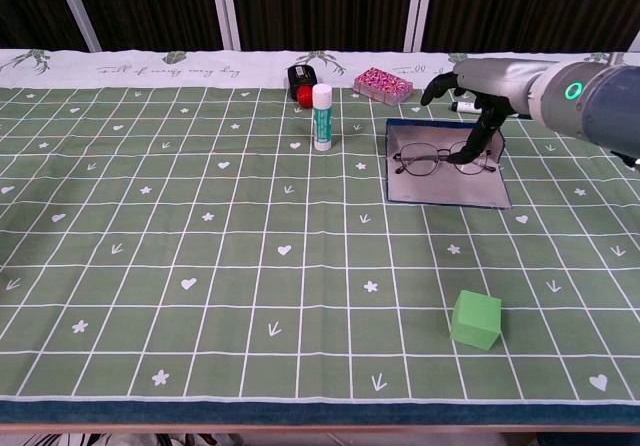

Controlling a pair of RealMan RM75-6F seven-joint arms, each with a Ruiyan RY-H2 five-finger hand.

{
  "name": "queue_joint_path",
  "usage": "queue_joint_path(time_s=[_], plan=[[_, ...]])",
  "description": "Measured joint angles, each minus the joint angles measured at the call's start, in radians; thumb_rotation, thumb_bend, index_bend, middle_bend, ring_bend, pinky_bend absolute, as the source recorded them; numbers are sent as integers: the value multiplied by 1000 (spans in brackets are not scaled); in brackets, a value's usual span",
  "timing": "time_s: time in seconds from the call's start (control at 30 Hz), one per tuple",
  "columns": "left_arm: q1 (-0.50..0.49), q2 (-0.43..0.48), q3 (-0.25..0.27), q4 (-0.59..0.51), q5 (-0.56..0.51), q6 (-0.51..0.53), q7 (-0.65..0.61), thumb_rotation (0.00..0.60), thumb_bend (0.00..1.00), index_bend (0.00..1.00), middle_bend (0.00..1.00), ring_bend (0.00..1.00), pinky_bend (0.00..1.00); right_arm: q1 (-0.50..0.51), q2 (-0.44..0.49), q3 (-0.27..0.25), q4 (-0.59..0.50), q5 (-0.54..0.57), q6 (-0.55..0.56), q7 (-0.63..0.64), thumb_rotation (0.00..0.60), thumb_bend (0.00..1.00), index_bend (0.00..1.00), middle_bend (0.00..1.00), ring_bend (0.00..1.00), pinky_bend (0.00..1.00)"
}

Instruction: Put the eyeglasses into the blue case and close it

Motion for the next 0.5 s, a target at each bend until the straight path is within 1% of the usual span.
queue_joint_path(time_s=[0.03, 0.07, 0.1, 0.2, 0.3, 0.4, 0.5], plan=[[0, 0, 0, 0, 0, 0, 1, 600, 314, 160, 0, 0, 0, -9, 5, -8, -19, -15, 15, 2, 600, 318, 164, 236, 239, 189], [0, 0, 0, -1, 1, 0, 1, 600, 314, 160, 0, 0, 0, -20, 10, -19, -40, -31, 31, 3, 600, 318, 164, 280, 289, 220], [0, 0, 0, -1, 1, 0, 1, 600, 314, 160, 0, 0, 0, -27, 14, -27, -53, -39, 41, 2, 600, 318, 164, 327, 349, 276], [1, 0, 1, -3, 4, 2, 1, 600, 313, 160, 0, 0, 0, -38, 19, -46, -72, -47, 55, -15, 600, 318, 163, 441, 480, 427], [1, 0, 2, -4, 5, 3, 0, 600, 314, 160, 0, 0, 0, -40, 16, -58, -70, -40, 63, -45, 600, 317, 162, 524, 559, 511], [1, 0, 2, -4, 5, 4, 0, 600, 314, 160, 0, 0, 0, -39, 11, -65, -68, -16, 62, -68, 600, 317, 162, 583, 627, 597], [1, 0, 2, -4, 5, 3, 1, 600, 314, 160, 0, 0, 0, -35, 6, -69, -63, 14, 56, -94, 600, 329, 162, 632, 678, 651]])
